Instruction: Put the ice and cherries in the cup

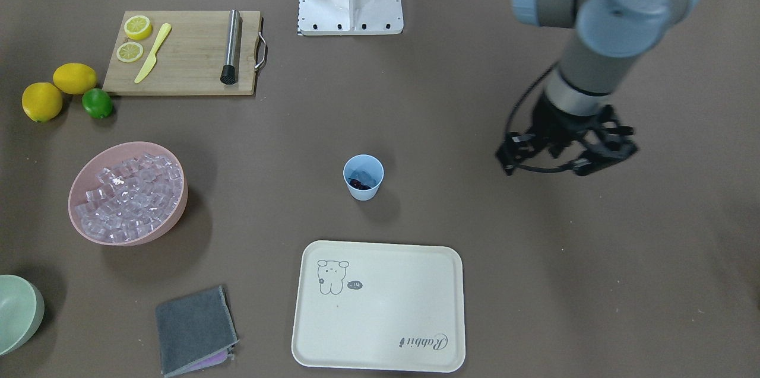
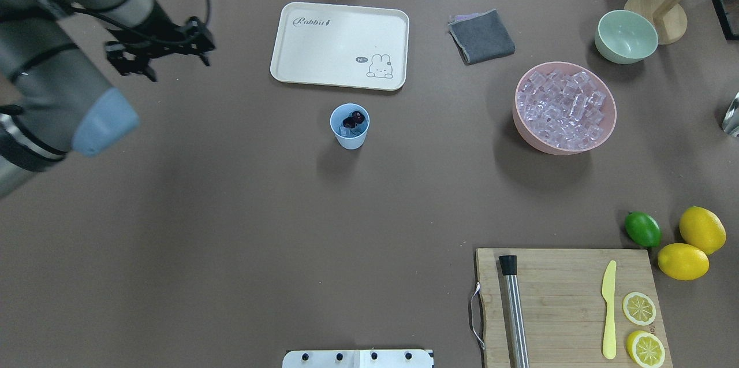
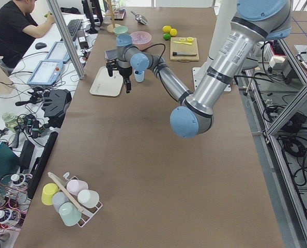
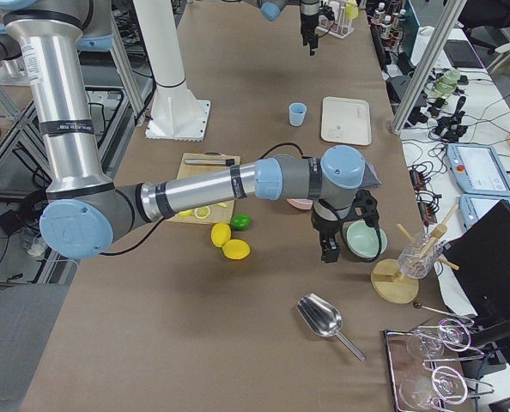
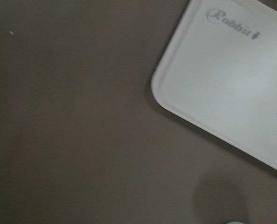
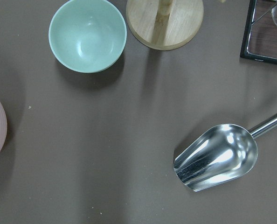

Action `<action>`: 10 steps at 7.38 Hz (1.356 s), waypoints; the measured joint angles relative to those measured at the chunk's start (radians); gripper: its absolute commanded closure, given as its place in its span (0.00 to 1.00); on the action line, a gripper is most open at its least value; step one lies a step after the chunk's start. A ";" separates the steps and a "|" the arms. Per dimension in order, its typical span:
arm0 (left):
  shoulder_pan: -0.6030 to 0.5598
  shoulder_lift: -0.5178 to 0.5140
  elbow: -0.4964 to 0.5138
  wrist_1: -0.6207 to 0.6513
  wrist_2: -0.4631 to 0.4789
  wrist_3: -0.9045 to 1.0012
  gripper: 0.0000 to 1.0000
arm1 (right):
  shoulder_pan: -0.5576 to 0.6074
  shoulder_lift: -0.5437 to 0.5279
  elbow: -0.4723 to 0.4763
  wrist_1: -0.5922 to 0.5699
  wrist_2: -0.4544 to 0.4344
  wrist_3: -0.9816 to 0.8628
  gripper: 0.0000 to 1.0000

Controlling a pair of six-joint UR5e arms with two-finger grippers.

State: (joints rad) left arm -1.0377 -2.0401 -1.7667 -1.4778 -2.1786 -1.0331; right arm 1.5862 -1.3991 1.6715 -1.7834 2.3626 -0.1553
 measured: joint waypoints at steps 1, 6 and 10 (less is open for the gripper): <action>-0.131 0.113 -0.005 0.003 -0.074 0.225 0.02 | 0.000 0.002 0.000 0.000 -0.001 -0.001 0.00; -0.583 0.512 0.020 0.002 -0.179 0.886 0.02 | 0.003 0.007 0.001 0.001 -0.001 -0.004 0.00; -0.606 0.463 0.135 -0.025 -0.175 1.031 0.02 | 0.002 0.015 0.001 0.001 0.000 -0.003 0.00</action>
State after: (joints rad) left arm -1.6439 -1.5771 -1.6312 -1.5033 -2.3535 -0.0026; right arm 1.5879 -1.3843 1.6725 -1.7828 2.3623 -0.1585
